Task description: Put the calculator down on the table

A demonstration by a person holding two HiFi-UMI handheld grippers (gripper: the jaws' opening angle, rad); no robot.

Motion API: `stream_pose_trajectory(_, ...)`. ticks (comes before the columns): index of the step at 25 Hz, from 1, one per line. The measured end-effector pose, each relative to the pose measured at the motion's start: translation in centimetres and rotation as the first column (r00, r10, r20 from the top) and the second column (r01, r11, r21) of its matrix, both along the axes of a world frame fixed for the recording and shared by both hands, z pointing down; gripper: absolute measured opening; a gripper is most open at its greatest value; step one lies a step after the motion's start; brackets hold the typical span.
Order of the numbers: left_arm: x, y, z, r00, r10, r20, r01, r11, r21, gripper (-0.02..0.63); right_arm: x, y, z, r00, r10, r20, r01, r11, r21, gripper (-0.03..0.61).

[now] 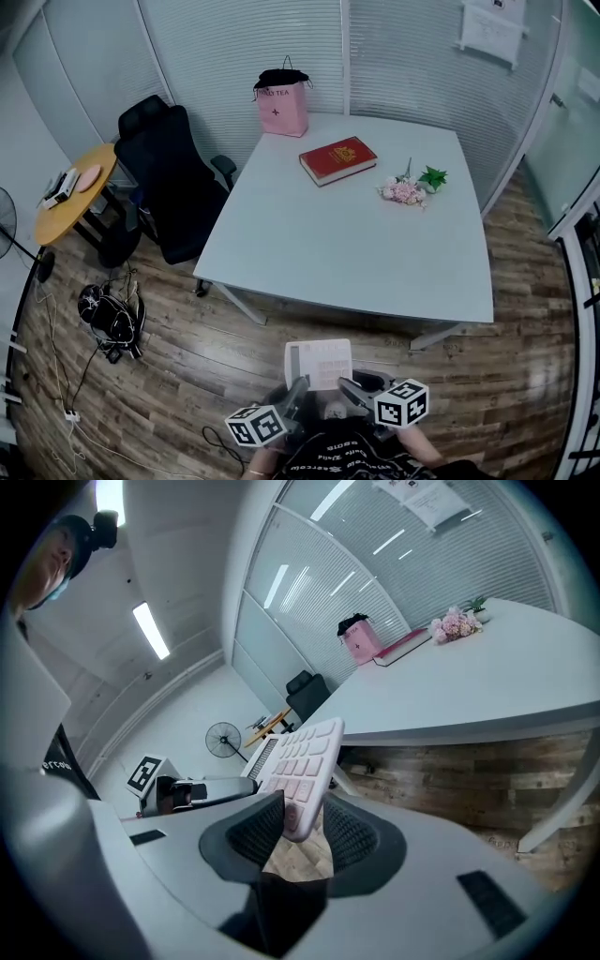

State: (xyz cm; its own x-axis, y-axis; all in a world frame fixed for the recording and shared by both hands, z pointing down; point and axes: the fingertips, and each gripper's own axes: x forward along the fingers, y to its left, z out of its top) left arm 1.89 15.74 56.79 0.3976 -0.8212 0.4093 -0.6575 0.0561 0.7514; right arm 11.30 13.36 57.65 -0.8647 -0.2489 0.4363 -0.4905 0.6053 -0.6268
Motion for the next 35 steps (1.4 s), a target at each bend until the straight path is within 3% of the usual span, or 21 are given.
stream_pose_trajectory(11, -3.2, -10.7, 0.3, 0.994, 0.109, 0.000, -0.109, 0.994, 0.014, 0.091, -2.9, -9.4, 0.4, 0.993, 0.116, -0.006, -0.116, 0.993, -0.007, 0.138)
stream_pose_trajectory(21, -8.7, -20.8, 0.0, 0.979, 0.203, 0.022, -0.203, 0.979, 0.018, 0.091, -8.4, -18.7, 0.3, 0.981, 0.191, -0.032, -0.191, 0.982, 0.003, 0.140)
stream_pose_trajectory(28, -11.7, -25.0, 0.5, 0.965, 0.262, 0.016, -0.262, 0.965, 0.015, 0.092, -11.4, -22.4, 0.7, 0.968, 0.246, -0.047, -0.246, 0.969, -0.004, 0.141)
stream_pose_trajectory(35, -14.5, -28.6, 0.8, 0.964, 0.267, 0.011, -0.267, 0.964, 0.012, 0.092, -14.1, -25.8, 0.8, 0.961, 0.270, -0.060, -0.270, 0.963, 0.009, 0.141)
